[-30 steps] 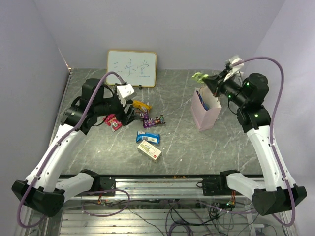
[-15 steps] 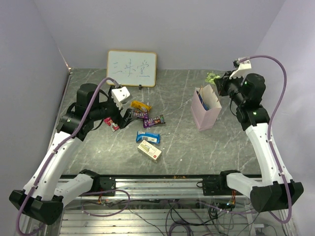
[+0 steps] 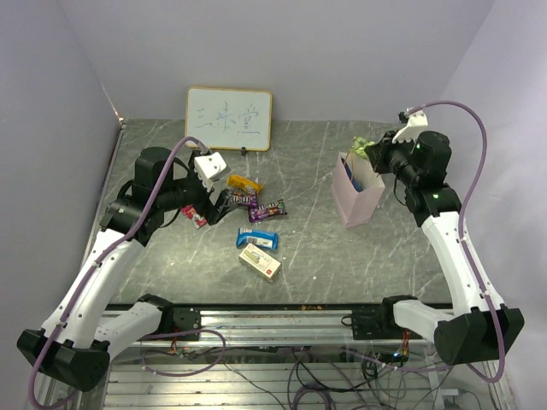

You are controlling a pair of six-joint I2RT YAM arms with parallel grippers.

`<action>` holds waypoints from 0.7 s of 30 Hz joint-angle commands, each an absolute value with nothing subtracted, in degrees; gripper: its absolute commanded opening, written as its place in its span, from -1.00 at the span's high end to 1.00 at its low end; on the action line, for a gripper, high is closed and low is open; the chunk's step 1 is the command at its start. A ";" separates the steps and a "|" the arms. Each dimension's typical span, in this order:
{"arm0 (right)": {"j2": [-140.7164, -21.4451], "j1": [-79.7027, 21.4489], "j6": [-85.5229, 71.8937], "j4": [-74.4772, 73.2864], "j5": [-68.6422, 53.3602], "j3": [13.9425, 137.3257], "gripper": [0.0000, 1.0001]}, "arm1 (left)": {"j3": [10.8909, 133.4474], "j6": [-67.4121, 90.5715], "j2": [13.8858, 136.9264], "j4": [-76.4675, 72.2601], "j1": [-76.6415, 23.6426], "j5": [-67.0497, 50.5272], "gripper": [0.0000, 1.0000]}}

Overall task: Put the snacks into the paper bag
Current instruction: Place the snack in the paper bag.

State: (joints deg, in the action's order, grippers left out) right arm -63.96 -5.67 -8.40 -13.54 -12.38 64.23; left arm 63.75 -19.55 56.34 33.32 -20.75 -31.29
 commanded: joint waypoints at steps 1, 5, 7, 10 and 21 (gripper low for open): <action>-63.70 -5.35 -10.12 -11.06 -11.38 61.84 1.00 | 63.37 -19.49 55.45 30.60 -20.22 -31.29 -0.93; -63.88 -5.39 -11.17 -9.58 -10.29 59.55 1.00 | 63.23 -18.96 55.21 30.10 -20.05 -30.68 -0.93; -64.11 -5.38 -11.40 -8.81 -9.14 58.58 1.00 | 62.92 -18.73 54.76 29.61 -19.88 -29.89 -0.93; -64.62 -5.37 -11.88 -8.07 -7.14 57.71 1.00 | 62.36 -18.88 54.42 29.31 -19.78 -29.77 -0.93; -65.75 -5.41 -13.41 -6.26 -2.54 54.93 1.00 | 61.44 -18.78 53.57 28.59 -19.69 -29.09 -0.93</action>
